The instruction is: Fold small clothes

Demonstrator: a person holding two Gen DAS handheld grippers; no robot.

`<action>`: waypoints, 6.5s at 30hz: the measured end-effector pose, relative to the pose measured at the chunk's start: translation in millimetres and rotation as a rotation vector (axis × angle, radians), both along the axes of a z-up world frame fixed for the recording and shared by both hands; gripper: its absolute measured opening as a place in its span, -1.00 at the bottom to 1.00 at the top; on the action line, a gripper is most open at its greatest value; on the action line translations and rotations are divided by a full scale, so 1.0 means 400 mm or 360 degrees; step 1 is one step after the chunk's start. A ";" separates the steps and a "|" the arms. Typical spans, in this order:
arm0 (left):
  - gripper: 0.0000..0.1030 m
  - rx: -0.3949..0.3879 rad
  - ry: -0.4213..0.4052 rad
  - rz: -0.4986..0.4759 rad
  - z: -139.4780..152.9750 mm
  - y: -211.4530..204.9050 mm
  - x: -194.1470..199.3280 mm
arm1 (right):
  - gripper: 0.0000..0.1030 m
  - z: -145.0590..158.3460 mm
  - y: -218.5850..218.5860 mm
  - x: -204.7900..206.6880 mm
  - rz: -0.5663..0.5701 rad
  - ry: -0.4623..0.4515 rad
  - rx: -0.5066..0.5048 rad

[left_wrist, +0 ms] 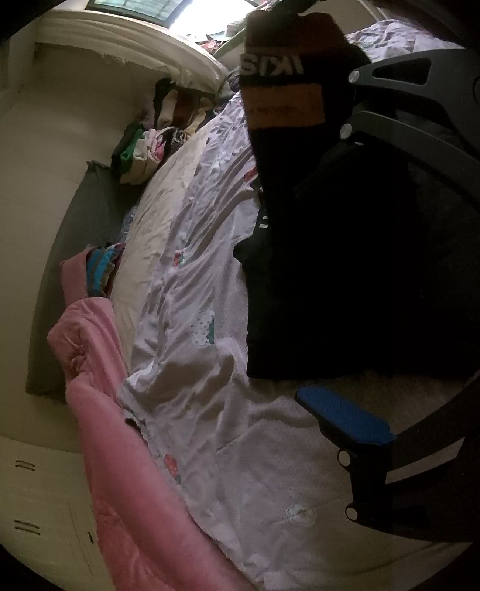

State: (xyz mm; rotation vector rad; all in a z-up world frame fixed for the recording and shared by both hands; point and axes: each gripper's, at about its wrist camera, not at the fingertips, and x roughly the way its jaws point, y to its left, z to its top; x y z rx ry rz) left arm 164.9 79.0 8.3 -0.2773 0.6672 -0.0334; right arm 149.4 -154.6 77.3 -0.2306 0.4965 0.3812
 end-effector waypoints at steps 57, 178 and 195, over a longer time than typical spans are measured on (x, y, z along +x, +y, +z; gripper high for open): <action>-0.54 -0.0031 0.0431 -0.0217 -0.164 -0.045 0.151 | -0.65 -0.341 -0.237 0.181 -0.0455 0.0565 0.0136; 0.82 0.0138 -0.0021 -0.0213 0.111 -0.113 -0.265 | 0.91 -0.077 -0.314 -0.241 -0.0436 0.0095 0.0262; 0.82 0.0131 0.0197 -0.0135 0.029 -0.053 -0.355 | 0.91 -0.114 -0.379 -0.308 -0.0431 0.0157 0.0222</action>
